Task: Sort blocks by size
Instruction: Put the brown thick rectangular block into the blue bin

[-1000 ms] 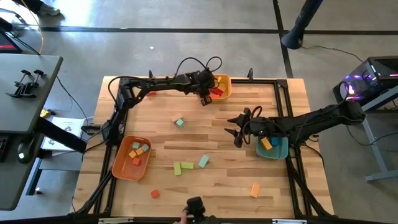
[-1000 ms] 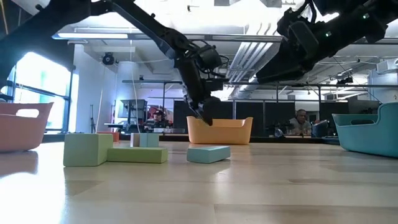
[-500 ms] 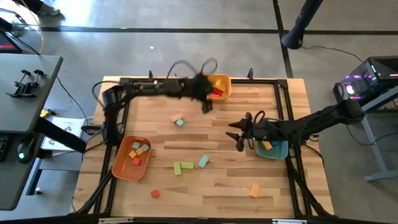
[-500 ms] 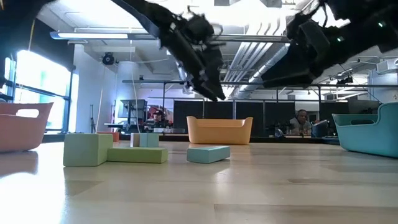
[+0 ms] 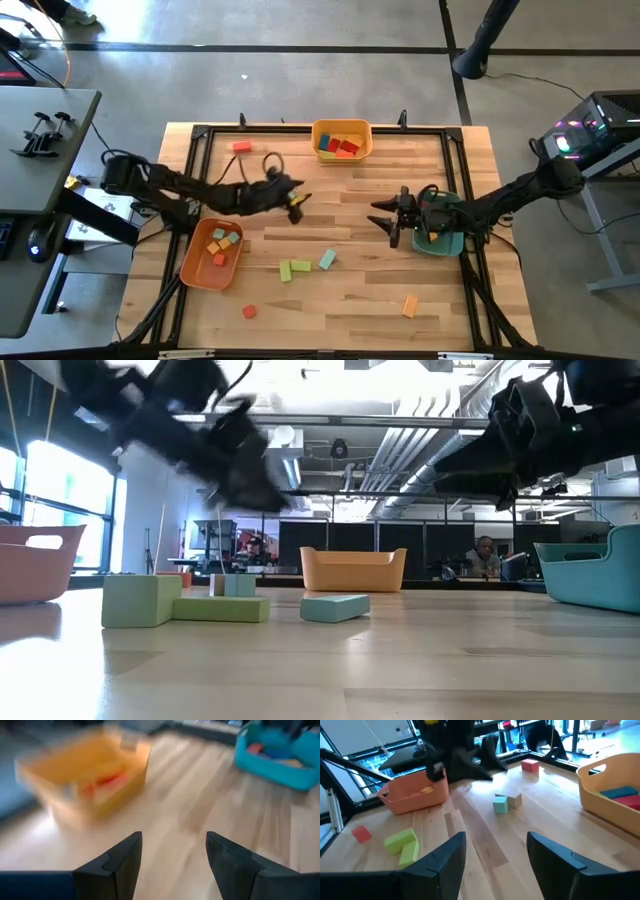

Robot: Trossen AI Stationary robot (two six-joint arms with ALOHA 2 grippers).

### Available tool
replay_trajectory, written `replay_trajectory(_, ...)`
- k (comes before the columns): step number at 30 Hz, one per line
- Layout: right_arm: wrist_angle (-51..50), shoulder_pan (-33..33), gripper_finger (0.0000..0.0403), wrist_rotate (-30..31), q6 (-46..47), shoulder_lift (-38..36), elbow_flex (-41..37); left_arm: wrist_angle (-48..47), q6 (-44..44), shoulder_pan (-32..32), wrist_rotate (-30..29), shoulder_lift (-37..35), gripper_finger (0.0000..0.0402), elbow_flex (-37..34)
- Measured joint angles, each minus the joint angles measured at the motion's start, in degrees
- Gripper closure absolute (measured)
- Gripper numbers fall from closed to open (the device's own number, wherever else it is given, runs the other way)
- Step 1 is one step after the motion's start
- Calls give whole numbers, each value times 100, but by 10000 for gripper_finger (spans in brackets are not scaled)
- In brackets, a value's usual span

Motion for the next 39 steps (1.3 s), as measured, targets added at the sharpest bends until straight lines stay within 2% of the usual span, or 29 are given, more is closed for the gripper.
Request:
replay_trajectory(3, 118, -18, 197, 0, -162, -1, -1, 378, -928, -5, 238, -38, 197, -656)
replay_trajectory(7, 387, -55, 197, 4, -344, -1, -1, 327, -1127, -21, 240, -36, 197, -1038)
replay_trajectory(13, 628, -55, 197, 25, -637, -1, 1, 223, -653, -42, -603, -35, 197, -1060)
replay_trajectory(16, 642, -81, 197, 26, -642, -1, 1, 166, -1104, 211, -940, -232, 197, -971)
replay_trajectory(23, 610, -303, 197, 26, -631, -1, 1, -202, -242, 764, -150, -928, 197, -819)
replay_trajectory(28, 576, -434, 197, 21, -652, -1, 1, -1487, -1010, 1060, 240, -1221, 197, -830)
replay_trajectory(31, 556, -570, 197, 18, -674, -1, 1, -2012, -841, 1202, 523, -1252, 197, -823)
replay_trajectory(37, 546, -776, 197, -193, -485, -1, 1, -2362, -702, 1337, 1346, -1250, 177, -826)
replay_trajectory(39, 514, -790, 197, -310, -487, -1, 1, -2382, -703, 1320, 1389, -1228, 168, -826)
